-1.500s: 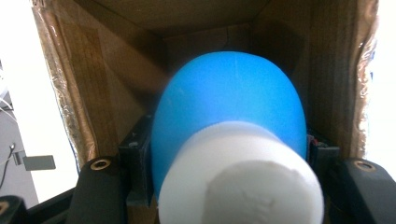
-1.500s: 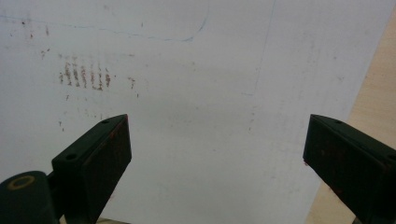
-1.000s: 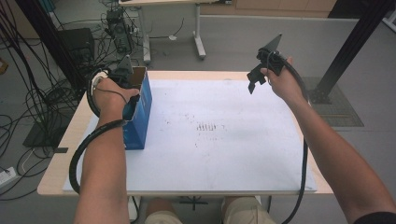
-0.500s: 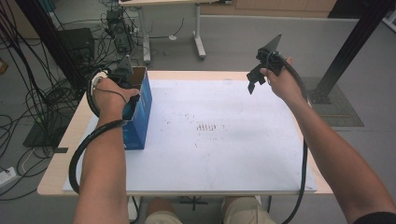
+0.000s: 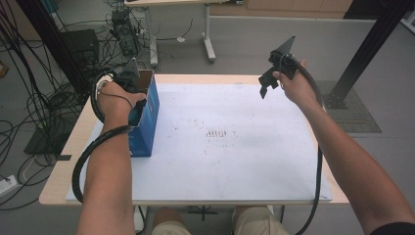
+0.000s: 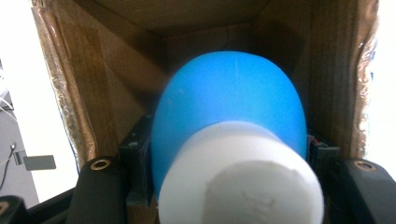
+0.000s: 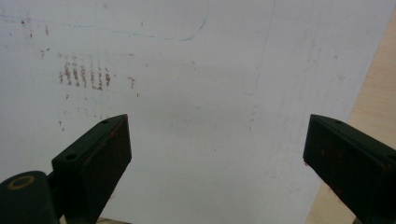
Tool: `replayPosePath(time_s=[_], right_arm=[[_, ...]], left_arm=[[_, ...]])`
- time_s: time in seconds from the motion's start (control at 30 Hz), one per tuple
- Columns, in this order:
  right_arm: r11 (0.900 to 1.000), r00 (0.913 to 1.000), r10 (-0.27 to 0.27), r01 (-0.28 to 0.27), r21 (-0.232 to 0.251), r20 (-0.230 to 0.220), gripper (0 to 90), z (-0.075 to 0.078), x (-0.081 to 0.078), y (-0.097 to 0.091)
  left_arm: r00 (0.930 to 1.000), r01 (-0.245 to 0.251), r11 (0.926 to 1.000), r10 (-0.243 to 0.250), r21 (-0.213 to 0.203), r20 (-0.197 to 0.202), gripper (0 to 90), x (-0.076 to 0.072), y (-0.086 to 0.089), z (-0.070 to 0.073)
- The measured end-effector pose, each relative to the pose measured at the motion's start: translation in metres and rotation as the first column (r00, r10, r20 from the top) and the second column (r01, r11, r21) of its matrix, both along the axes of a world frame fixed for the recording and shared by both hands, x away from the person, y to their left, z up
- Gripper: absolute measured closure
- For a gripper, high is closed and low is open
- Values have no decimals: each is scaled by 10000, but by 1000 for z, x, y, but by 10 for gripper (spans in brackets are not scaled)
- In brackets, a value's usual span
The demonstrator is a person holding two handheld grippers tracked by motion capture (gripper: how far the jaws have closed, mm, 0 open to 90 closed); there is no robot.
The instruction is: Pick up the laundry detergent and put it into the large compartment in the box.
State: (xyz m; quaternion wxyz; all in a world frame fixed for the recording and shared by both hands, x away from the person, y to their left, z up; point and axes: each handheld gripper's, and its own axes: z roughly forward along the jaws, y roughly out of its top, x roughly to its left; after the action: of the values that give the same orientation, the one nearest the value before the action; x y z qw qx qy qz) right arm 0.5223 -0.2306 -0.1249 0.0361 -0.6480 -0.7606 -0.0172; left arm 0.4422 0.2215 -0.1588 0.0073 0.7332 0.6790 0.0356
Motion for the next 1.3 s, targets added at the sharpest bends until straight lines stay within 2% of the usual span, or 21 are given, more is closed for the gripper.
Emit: replayPosePath(time_s=[0.87,1.0,1.13,1.3], right_arm=[[10000,10000,-27,26,52,38,76,2,-2,-3],[10000,10000,-25,25,51,49,76,2,-2,-3],[10000,10000,-25,25,32,49,76,1,-2,-2],[10000,10000,54,-54,53,71,76,1,-3,0]], left_arm=[[10000,29,10000,-29,-5,-15,368,0,0,1],[10000,23,10000,-23,68,-14,340,-1,0,2],[10000,47,9999,-46,144,-7,314,-3,0,7],[9999,103,9999,-103,110,17,299,-6,1,22]])
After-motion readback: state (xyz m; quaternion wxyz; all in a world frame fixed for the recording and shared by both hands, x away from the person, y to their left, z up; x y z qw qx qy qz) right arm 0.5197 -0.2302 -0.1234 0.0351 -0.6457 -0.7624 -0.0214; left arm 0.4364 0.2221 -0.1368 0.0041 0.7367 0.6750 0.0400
